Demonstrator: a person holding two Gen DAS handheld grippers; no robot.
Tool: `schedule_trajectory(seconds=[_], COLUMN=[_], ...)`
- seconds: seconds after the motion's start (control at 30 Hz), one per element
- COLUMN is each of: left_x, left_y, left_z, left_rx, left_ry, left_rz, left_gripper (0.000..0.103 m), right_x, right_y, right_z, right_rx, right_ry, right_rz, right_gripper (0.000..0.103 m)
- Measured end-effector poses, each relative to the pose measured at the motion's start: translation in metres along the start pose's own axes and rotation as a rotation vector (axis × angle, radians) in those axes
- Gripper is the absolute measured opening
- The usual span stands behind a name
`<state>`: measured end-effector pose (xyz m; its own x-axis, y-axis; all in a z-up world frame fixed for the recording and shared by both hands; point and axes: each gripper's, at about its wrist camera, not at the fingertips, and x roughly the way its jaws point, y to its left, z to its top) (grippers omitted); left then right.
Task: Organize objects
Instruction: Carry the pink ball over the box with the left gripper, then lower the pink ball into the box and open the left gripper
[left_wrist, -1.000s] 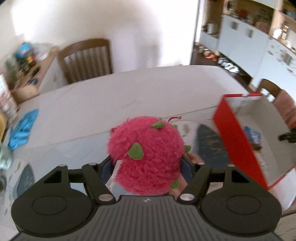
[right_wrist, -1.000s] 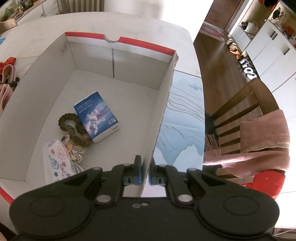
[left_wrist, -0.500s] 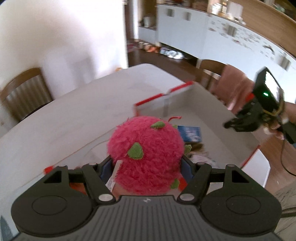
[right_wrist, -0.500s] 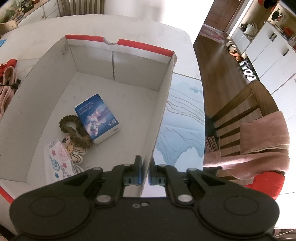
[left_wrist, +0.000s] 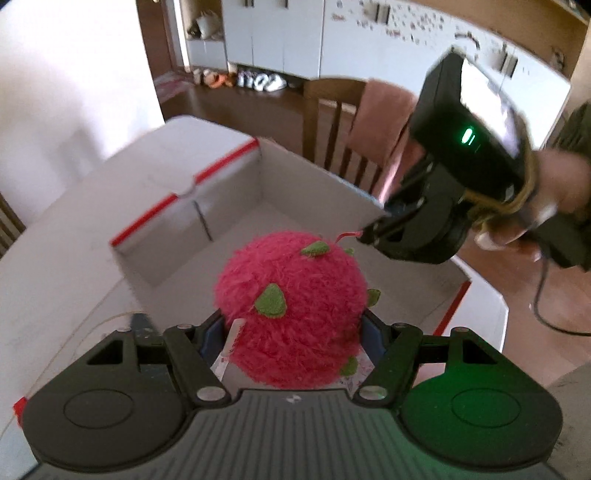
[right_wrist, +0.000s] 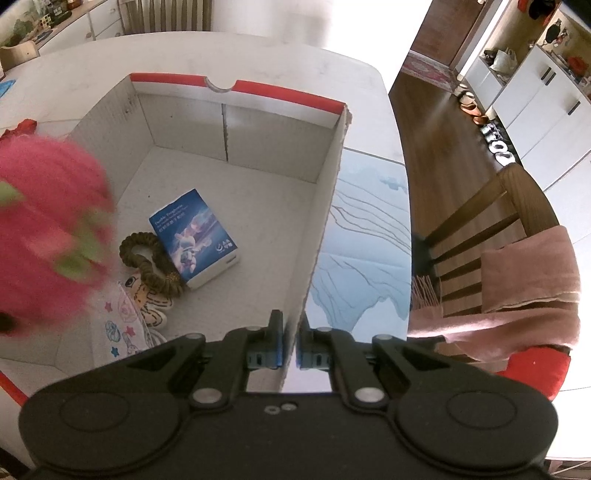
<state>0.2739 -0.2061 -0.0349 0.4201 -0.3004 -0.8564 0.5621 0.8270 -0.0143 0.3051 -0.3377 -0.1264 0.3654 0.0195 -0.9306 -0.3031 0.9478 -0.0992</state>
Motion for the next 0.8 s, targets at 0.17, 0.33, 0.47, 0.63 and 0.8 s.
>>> schedule_trajectory(seconds=[0.17,0.33,0.47,0.63,0.8], left_x=[0.036,0.059,0.075,0.084,0.084], left_y=[-0.006,-0.014,-0.021,-0.025,-0.023], left_z=[0.003,0.007,0.011,0.015,0.017], left_rx=[-0.017,-0.010,0.003,-0.009,-0.026], left_ry=[0.049,0.087,0.110,0.137,0.125], left_rz=[-0.032,-0.051,-0.052,-0.063,-0.076], left_gripper=[0.072,0.072,0.072,0.073,0.076], right_x=[0.000,0.001,0.003,0.005,0.005], right_y=[0.000,0.000,0.001,0.001,0.001], right_z=[0.001,0.001,0.001,0.002,0.003], right_rx=[0.002,0.002,0.000,-0.002,-0.002], right_ry=[0.002,0.002,0.002,0.005,0.007], right_rz=[0.001,0.002,0.005,0.013,0.016], right_gripper=[0.005,0.005,0.005,0.005,0.005])
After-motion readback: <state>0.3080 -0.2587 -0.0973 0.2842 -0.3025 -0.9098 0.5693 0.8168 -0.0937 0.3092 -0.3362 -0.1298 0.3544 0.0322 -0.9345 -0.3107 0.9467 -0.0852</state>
